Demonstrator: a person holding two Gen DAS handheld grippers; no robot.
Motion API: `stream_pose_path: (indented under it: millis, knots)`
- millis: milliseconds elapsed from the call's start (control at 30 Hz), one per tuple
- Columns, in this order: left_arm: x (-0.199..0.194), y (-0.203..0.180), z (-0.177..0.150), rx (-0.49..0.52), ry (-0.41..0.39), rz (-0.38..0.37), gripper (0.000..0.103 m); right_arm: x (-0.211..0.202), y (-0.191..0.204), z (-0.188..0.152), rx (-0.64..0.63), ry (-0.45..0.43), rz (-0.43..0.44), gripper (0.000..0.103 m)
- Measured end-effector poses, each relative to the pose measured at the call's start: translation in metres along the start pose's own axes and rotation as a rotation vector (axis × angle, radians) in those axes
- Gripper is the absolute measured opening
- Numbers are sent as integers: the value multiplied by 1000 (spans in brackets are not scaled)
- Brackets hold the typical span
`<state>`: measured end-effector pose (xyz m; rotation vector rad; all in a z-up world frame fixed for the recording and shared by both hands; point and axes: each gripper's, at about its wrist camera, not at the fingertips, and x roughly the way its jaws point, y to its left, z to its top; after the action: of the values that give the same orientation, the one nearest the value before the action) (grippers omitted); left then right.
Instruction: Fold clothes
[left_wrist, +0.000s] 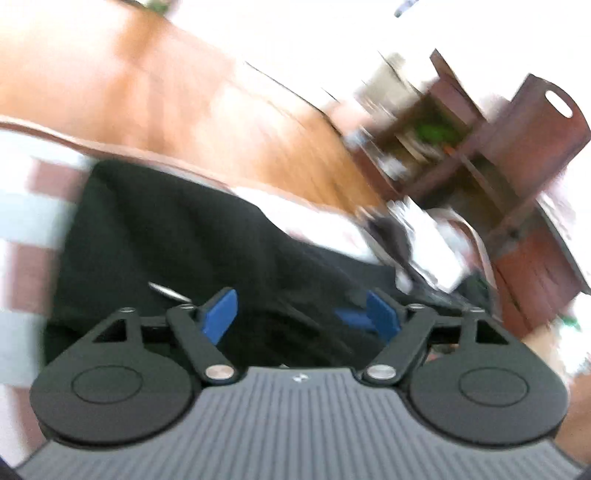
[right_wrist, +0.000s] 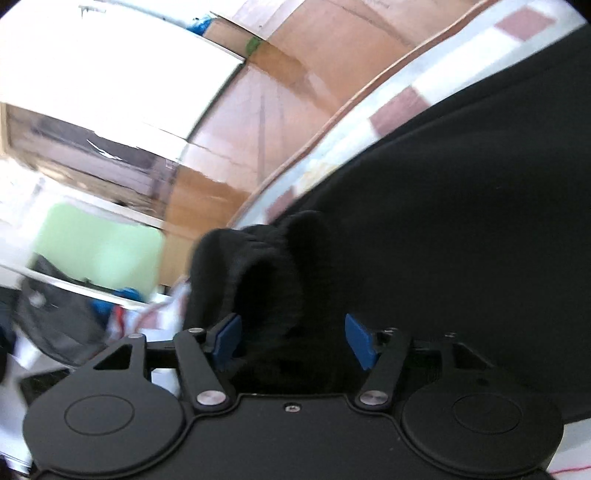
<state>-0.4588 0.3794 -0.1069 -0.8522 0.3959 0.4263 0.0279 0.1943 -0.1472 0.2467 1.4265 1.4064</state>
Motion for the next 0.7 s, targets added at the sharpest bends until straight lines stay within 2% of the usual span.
stream_pose_path:
  millis: [67,167,233,300,367,467,500,533,567,600,633,700]
  knots:
    - [-10,20,0,-13,-42,143,82,4,10,2,-17,5,25,74]
    - [-4,48,-8,-113,2,288,82,15,30,2,-77,23,39,74]
    - [0,66,-13,-176,30,379,80,25,41,1,-101,40,82,74]
    - [11,71,-13,-197,51,406,80,39,46,-1,-112,91,147,74]
    - [20,75,-12,-215,70,430,80,55,44,2,-98,88,132,74]
    - [19,73,-13,-192,66,409,80,78,41,7,-72,70,93,74]
    - [19,72,-13,-184,65,402,80,86,39,9,-63,64,80,71]
    - [18,72,-13,-180,61,392,80,94,38,11,-55,59,67,60]
    - [14,70,-11,-190,45,369,80,99,43,16,-98,57,75,9]
    - [11,69,-10,-199,29,347,80,97,52,21,-150,28,113,10]
    - [7,66,-9,-197,9,331,80,86,60,26,-175,-42,176,10]
    - [0,63,-6,-190,-28,300,80,49,74,36,-215,-180,245,10]
